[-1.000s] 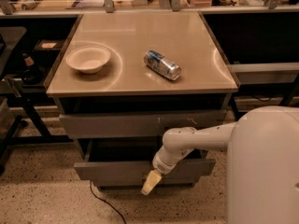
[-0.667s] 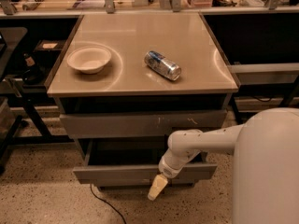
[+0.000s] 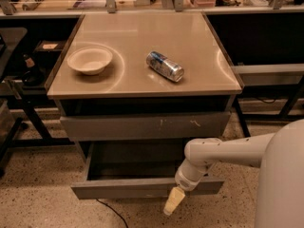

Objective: Open middle drawer

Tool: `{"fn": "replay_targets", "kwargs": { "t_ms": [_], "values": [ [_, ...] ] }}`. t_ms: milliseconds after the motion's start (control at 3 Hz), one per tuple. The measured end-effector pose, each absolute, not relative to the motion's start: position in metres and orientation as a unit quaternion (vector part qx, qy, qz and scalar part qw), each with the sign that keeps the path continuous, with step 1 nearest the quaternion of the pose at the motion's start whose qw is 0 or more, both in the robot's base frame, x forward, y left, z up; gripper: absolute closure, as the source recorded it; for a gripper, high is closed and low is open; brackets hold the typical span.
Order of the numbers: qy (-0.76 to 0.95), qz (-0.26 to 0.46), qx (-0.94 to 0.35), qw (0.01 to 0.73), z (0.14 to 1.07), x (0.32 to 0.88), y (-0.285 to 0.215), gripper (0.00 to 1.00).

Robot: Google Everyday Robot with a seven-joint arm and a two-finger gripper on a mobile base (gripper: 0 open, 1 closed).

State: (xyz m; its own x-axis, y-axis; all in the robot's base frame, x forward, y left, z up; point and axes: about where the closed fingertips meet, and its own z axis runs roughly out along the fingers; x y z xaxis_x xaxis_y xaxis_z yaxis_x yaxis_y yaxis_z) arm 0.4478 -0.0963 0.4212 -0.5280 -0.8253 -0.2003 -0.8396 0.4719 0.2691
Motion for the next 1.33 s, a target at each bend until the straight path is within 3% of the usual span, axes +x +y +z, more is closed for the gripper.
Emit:
{"fn": "replay_targets", "kwargs": {
  "t_ms": [1333],
  "values": [
    [0.867,0.185,-0.463,-0.008,0.429,0.399,-0.131,0.0]
  ]
}}
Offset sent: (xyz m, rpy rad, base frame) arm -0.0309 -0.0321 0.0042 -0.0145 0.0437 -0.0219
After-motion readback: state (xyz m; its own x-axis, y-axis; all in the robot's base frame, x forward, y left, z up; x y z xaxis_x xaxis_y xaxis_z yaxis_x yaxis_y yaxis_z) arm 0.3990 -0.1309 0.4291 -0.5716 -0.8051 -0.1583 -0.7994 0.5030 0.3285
